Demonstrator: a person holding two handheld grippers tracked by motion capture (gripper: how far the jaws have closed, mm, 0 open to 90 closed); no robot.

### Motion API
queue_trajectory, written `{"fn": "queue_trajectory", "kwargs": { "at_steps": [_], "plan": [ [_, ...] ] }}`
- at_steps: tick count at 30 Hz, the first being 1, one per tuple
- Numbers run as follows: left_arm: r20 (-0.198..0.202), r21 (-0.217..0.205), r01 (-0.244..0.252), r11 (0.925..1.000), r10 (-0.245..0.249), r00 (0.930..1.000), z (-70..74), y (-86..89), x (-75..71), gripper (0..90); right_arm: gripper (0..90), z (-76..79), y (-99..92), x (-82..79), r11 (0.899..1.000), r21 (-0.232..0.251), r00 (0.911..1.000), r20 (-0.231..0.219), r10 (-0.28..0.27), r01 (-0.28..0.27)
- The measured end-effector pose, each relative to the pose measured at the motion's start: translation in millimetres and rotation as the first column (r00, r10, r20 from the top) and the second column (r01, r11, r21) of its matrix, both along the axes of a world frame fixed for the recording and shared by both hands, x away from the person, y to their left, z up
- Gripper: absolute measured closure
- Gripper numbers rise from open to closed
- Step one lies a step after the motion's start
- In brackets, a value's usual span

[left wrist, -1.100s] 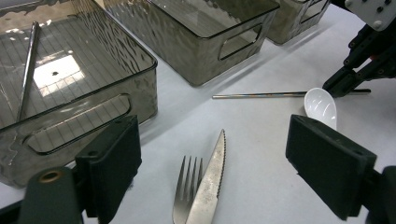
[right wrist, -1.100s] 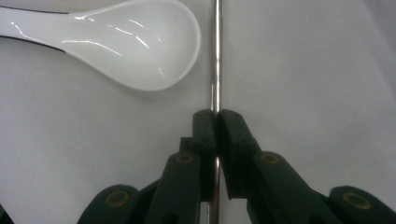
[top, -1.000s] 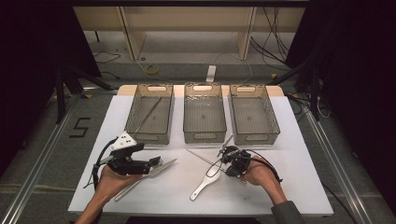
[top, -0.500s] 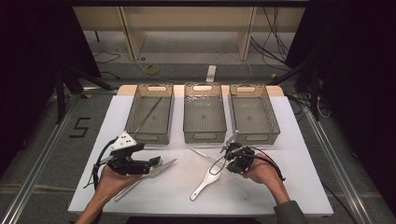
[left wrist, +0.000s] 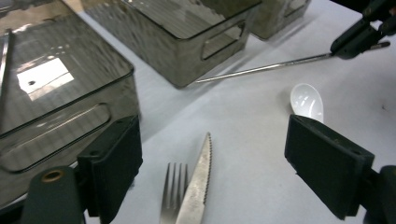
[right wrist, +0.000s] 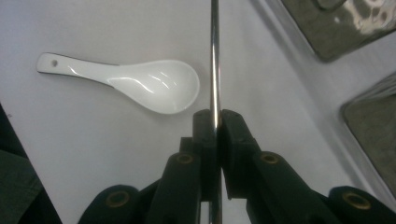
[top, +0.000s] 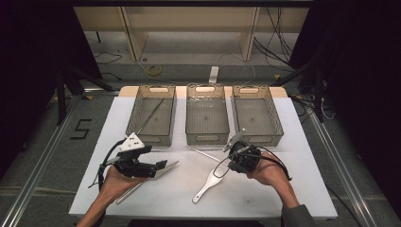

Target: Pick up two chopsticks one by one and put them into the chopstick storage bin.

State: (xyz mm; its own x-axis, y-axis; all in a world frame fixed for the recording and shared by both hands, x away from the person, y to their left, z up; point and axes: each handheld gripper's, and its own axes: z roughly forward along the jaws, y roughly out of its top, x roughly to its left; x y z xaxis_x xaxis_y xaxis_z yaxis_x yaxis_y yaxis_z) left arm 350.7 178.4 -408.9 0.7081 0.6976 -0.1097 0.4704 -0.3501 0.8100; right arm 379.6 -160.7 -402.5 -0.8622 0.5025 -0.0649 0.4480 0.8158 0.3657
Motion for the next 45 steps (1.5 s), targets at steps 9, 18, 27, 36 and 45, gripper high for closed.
{"fn": "queue_trajectory", "kwargs": {
  "at_steps": [9, 18, 27, 36, 45],
  "plan": [
    [0.014, 0.137, 0.171, 0.9757, -0.174, 0.9846, 0.9, -45.9, 8.8, 18.2, 85.9, 8.7, 15.9, -10.3, 0.998, 0.018, 0.9978, 0.011, 0.065, -0.065],
    [-0.021, 0.245, 0.281, 0.9280, -0.284, 0.9585, -13.5, -80.7, 20.8, 18.7, 85.9, 14.8, 28.6, -20.3, 0.993, 0.021, 0.9928, 0.029, 0.116, -0.117],
    [-0.051, 0.273, 0.354, 0.8946, -0.353, 0.9340, -19.5, -96.0, 21.4, 25.9, 85.8, 16.3, 36.0, -25.1, 0.988, 0.031, 0.9879, 0.032, 0.152, -0.153],
    [-0.068, 0.312, 0.409, 0.8573, -0.410, 0.9097, -23.7, -102.3, 17.6, 41.1, 85.8, 15.9, 42.7, -28.5, 0.980, 0.039, 0.9806, 0.034, 0.193, -0.194],
    [-0.072, 0.352, 0.441, 0.8253, -0.446, 0.8920, -25.3, -108.1, 13.5, 57.8, 85.8, 13.4, 46.5, -30.0, 0.976, 0.044, 0.9770, 0.022, 0.212, -0.213]
  ]
}}
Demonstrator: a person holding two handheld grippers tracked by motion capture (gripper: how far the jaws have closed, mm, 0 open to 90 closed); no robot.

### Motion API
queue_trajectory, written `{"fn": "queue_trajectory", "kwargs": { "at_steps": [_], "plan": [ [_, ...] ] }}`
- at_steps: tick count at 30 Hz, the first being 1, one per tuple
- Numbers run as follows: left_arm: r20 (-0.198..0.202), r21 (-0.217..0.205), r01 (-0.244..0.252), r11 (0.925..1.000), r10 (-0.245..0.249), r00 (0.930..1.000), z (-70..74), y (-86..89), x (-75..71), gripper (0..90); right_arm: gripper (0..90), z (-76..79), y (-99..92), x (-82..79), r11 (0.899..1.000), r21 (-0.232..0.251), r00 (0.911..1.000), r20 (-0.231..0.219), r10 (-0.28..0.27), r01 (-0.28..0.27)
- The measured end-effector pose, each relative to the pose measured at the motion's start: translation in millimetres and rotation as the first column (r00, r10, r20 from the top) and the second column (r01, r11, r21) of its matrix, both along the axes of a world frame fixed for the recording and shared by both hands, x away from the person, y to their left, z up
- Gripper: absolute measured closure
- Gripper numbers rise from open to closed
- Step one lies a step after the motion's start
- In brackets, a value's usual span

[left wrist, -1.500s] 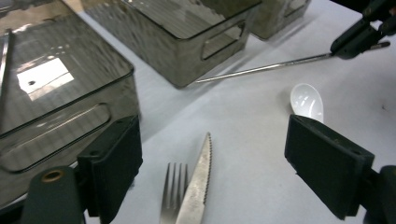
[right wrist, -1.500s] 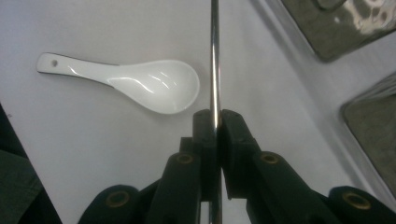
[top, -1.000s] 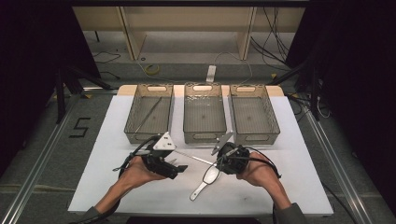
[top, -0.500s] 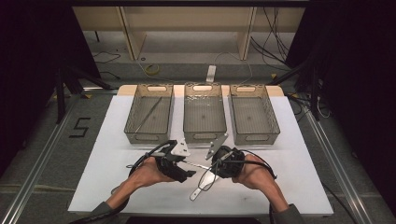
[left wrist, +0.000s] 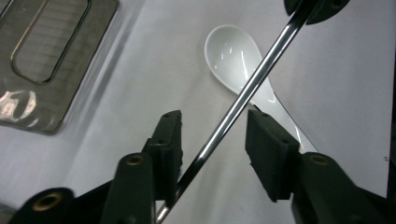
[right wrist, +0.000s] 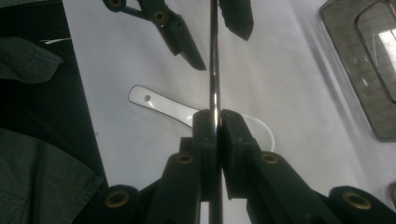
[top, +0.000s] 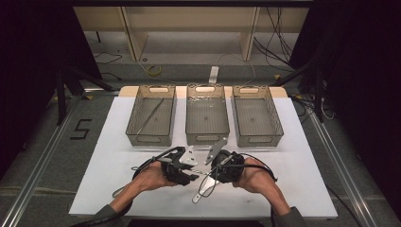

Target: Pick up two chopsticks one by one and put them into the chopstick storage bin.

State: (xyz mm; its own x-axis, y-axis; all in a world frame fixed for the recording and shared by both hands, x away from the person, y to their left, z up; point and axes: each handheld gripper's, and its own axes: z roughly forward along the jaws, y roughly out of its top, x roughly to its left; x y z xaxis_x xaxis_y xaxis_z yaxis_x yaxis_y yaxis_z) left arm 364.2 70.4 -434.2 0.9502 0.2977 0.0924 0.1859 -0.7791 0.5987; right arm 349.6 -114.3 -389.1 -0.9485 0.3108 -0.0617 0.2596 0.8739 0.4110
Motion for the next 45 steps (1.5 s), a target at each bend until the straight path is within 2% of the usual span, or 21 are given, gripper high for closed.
{"fn": "queue_trajectory", "kwargs": {
  "at_steps": [2, 8, 10, 11, 13, 16, 19, 20, 22, 23, 24, 27, 29, 32, 33, 36, 38, 40, 42, 44, 45],
  "plan": [
    [0.000, 0.012, 0.013, 0.9998, -0.013, 0.9999, 0.4, 0.5, 0.4, 61.5, 85.8, -1.0, 0.3, 0.1, 1.000, 0.002, 1.0000, -0.001, 0.005, -0.005],
    [0.001, 0.013, 0.028, 0.9995, -0.028, 0.9996, 0.1, 1.7, -0.5, 69.3, 85.7, -1.9, 0.1, 0.2, 1.000, 0.002, 0.9996, -0.007, 0.026, -0.026],
    [0.004, 0.024, 0.046, 0.9987, -0.046, 0.9989, 0.9, 2.0, -1.2, 70.7, 85.7, -2.2, -0.9, 1.0, 0.999, 0.003, 0.9991, -0.009, 0.041, -0.041],
    [0.006, 0.025, 0.055, 0.9982, -0.055, 0.9985, 1.0, 2.1, -1.9, 71.4, 85.6, -2.3, -0.8, 0.1, 1.000, 0.009, 0.9995, -0.015, 0.028, -0.028],
    [0.023, 0.033, 0.075, 0.9966, -0.076, 0.9968, 2.1, 2.5, -3.6, 73.0, 85.5, -2.3, -2.4, 0.8, 0.999, 0.006, 0.9985, -0.020, 0.051, -0.051],
    [0.023, 0.050, 0.108, 0.9929, -0.109, 0.9938, 2.8, 1.8, -6.4, 76.0, 84.5, -3.4, -6.3, 3.7, 0.996, 0.028, 0.9965, -0.019, 0.081, -0.080],
    [-0.008, 0.060, 0.155, 0.9861, -0.155, 0.9879, 0.6, 0.5, -8.6, 82.2, 80.0, -1.9, -9.2, 5.9, 0.998, 0.040, 0.9984, -0.014, 0.054, -0.053],
    [-0.015, 0.059, 0.157, 0.9858, -0.157, 0.9875, -0.6, -0.6, -10.1, 84.5, 77.2, -0.7, -10.6, 6.9, 0.999, 0.046, 0.9997, -0.007, 0.025, -0.024],
    [0.000, 0.072, 0.140, 0.9875, -0.141, 0.9900, -1.8, -1.2, -10.5, 85.0, 69.9, 0.9, -14.5, 9.7, 0.998, 0.067, 0.9998, -0.018, -0.010, 0.011],
    [-0.006, 0.068, 0.132, 0.9889, -0.131, 0.9913, -1.9, -0.2, -9.1, 85.1, 62.7, 2.0, -16.6, 10.3, 0.997, 0.080, 0.9999, -0.006, -0.013, 0.013],
    [-0.011, 0.073, 0.125, 0.9895, -0.125, 0.9921, -1.6, 1.0, -7.8, 85.1, 58.2, 3.4, -17.6, 11.4, 0.994, 0.098, 0.9992, 0.007, -0.039, 0.038],
    [-0.010, 0.067, 0.078, 0.9947, -0.077, 0.9970, 0.2, 4.1, -4.7, 85.2, 47.9, 8.4, -19.7, 12.4, 0.986, 0.149, 0.9963, 0.035, -0.078, 0.072],
    [-0.010, 0.064, 0.048, 0.9968, -0.047, 0.9988, 1.9, 6.1, -2.3, 85.2, 43.3, 11.0, -19.8, 11.5, 0.983, 0.161, 0.9940, 0.050, -0.098, 0.088],
    [-0.009, 0.063, -0.011, 0.9979, 0.011, 0.9999, 4.6, 11.7, 3.2, 85.2, 40.4, 14.3, -20.6, 9.4, 0.976, 0.190, 0.9909, 0.067, -0.117, 0.102],
    [-0.011, 0.052, -0.034, 0.9981, 0.035, 0.9993, 5.1, 13.9, 4.9, 85.2, 40.1, 14.9, -20.7, 8.9, 0.974, 0.199, 0.9898, 0.070, -0.124, 0.108],
    [-0.009, 0.045, -0.086, 0.9952, 0.087, 0.9962, 8.7, 21.6, 10.3, 85.2, 37.9, 16.2, -21.6, 7.2, 0.968, 0.223, 0.9883, 0.075, -0.133, 0.114],
    [-0.011, 0.019, -0.129, 0.9914, 0.130, 0.9915, 11.8, 27.5, 13.5, 85.1, 37.3, 15.8, -22.4, 6.7, 0.965, 0.236, 0.9862, 0.086, -0.142, 0.118],
    [-0.013, 0.011, -0.158, 0.9873, 0.159, 0.9873, 14.9, 33.0, 16.2, 85.2, 37.1, 14.4, -23.2, 4.6, 0.957, 0.264, 0.9840, 0.096, -0.151, 0.121],
    [-0.017, -0.007, -0.199, 0.9799, 0.199, 0.9798, 17.9, 40.2, 19.5, 85.2, 36.3, 10.8, -23.4, 0.7, 0.948, 0.292, 0.9810, 0.100, -0.166, 0.131],
    [-0.024, -0.021, -0.227, 0.9738, 0.226, 0.9738, 20.2, 45.9, 22.1, 85.2, 34.7, 6.0, -22.9, -1.8, 0.946, 0.292, 0.9775, 0.108, -0.181, 0.143],
    [-0.027, -0.029, -0.239, 0.9706, 0.238, 0.9709, 20.9, 47.7, 22.9, 85.1, 34.1, 2.1, -22.8, -2.9, 0.940, 0.303, 0.9755, 0.105, -0.194, 0.154]
  ]
}}
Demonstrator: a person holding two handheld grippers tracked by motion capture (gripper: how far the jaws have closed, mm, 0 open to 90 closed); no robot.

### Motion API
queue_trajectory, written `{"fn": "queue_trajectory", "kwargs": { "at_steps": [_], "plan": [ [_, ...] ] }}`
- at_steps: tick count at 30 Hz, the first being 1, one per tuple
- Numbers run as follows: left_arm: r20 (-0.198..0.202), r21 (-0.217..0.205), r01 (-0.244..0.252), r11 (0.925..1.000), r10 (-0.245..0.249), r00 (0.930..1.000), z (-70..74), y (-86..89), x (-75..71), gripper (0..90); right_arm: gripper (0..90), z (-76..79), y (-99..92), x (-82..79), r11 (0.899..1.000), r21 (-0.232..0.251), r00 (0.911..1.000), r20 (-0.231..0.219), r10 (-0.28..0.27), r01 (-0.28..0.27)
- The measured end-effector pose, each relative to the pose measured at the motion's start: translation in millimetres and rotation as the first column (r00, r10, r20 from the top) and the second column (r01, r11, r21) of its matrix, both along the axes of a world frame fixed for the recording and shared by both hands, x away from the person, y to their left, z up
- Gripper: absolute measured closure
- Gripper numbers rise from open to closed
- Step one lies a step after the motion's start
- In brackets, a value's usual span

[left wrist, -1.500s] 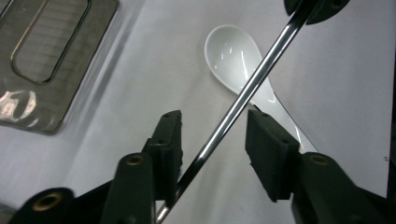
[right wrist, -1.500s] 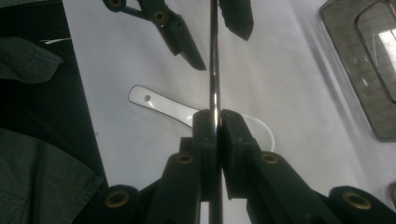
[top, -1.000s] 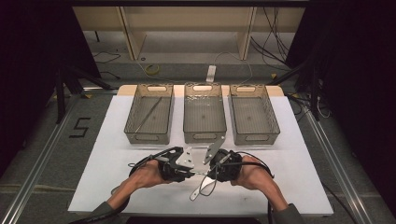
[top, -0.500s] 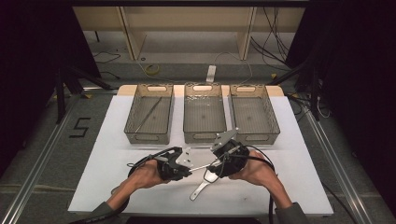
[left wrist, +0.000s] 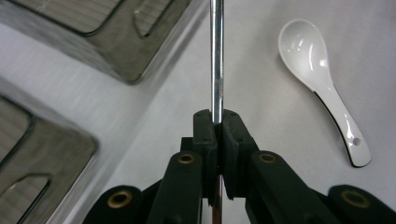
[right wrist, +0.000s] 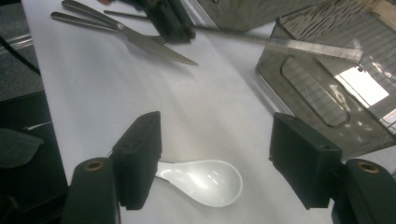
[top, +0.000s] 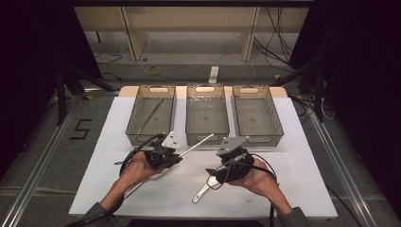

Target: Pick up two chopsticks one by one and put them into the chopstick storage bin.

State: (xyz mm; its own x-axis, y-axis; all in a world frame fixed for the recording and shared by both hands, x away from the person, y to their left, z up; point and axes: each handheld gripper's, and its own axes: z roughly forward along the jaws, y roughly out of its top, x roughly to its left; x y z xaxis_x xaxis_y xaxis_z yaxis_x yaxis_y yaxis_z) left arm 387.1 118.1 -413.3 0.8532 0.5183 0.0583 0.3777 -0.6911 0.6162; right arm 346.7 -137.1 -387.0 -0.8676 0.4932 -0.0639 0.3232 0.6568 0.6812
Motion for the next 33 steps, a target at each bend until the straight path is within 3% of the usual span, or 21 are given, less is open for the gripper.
{"fn": "queue_trajectory", "kwargs": {
  "at_steps": [8, 13, 21, 26, 30, 33],
  "plan": [
    [-0.021, -0.051, -0.101, 0.9935, 0.100, 0.9947, 6.1, 17.8, 9.1, 85.1, 32.3, -21.0, -2.6, -3.4, 0.995, 0.085, 0.9980, -0.025, -0.059, 0.061],
    [-0.021, -0.068, -0.164, 0.9841, 0.163, 0.9864, 12.1, 28.5, 16.4, 85.1, 30.9, -31.6, 0.2, -6.5, 0.995, 0.077, 0.9972, -0.039, -0.063, 0.066],
    [-0.023, -0.134, -0.273, 0.9525, 0.273, 0.9618, 24.7, 54.0, 36.7, 85.1, 29.1, -37.3, 2.6, -12.2, 0.992, 0.099, 0.9968, -0.040, -0.069, 0.073],
    [-0.015, -0.179, -0.330, 0.9268, 0.333, 0.9427, 32.8, 67.4, 54.0, 85.1, 27.7, -38.1, 0.8, -14.1, 0.990, 0.117, 0.9960, -0.044, -0.078, 0.083],
    [-0.020, -0.189, -0.370, 0.9098, 0.373, 0.9276, 36.1, 74.3, 70.0, 85.1, 27.0, -40.8, 1.0, -16.5, 0.989, 0.118, 0.9954, -0.056, -0.077, 0.084],
    [-0.018, -0.181, -0.387, 0.9043, 0.390, 0.9206, 37.6, 78.1, 80.4, 85.1, 26.7, -41.2, 0.9, -17.8, 0.990, 0.117, 0.9955, -0.056, -0.077, 0.083]
  ]
}}
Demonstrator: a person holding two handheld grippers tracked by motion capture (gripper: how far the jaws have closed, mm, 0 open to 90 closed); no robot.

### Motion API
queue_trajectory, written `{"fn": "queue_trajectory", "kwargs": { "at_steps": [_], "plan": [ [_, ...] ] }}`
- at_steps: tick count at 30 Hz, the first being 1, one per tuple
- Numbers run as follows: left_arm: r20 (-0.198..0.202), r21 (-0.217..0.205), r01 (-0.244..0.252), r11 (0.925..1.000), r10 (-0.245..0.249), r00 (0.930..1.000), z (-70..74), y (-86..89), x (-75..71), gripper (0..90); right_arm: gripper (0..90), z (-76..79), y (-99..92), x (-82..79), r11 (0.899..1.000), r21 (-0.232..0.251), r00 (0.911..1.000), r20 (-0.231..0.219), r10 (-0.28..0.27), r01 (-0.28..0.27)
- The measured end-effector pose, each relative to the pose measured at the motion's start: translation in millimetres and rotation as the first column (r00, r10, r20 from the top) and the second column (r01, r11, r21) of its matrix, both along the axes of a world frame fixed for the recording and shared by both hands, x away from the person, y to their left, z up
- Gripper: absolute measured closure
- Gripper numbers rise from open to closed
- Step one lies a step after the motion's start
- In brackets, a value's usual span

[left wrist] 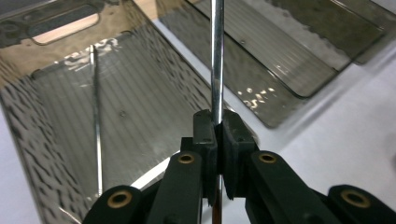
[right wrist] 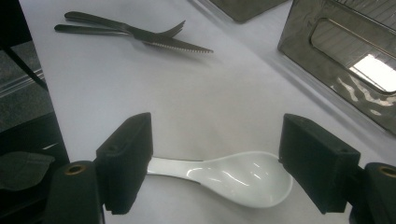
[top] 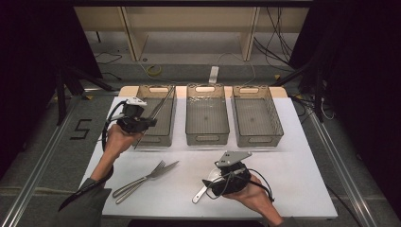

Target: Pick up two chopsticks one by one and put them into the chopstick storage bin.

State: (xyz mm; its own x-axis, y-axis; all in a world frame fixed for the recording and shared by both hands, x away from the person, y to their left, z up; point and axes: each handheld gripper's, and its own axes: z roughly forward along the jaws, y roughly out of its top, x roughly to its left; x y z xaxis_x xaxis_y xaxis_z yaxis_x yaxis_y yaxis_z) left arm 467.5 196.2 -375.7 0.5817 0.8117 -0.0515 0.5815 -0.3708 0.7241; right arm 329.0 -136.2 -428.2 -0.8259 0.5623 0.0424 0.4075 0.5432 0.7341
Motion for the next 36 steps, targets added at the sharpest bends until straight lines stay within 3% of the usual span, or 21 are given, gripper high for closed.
{"fn": "queue_trajectory", "kwargs": {
  "at_steps": [12, 18, 25, 36],
  "plan": [
    [0.023, -0.035, -0.057, 0.9978, 0.058, 0.9981, 5.6, 9.0, 34.4, 85.1, 25.4, -1.2, 1.8, -5.6, 0.999, 0.036, 1.0000, -0.007, 0.006, -0.006],
    [0.031, -0.020, -0.069, 0.9974, 0.070, 0.9971, 6.6, 7.2, 45.1, 85.1, 25.4, -2.0, 4.0, -8.0, 0.999, 0.032, 0.9999, -0.004, 0.011, -0.011],
    [0.035, 0.010, -0.095, 0.9954, 0.095, 0.9948, -1.4, 6.9, 56.1, 85.1, 25.4, -2.6, 4.7, -9.0, 0.999, 0.032, 0.9998, -0.009, 0.017, -0.017],
    [0.019, 0.006, -0.147, 0.9891, 0.147, 0.9890, -18.9, 17.3, 64.1, 85.0, 25.4, -3.0, 5.1, -10.1, 0.999, 0.039, 0.9997, -0.012, 0.023, -0.022]
  ]
}}
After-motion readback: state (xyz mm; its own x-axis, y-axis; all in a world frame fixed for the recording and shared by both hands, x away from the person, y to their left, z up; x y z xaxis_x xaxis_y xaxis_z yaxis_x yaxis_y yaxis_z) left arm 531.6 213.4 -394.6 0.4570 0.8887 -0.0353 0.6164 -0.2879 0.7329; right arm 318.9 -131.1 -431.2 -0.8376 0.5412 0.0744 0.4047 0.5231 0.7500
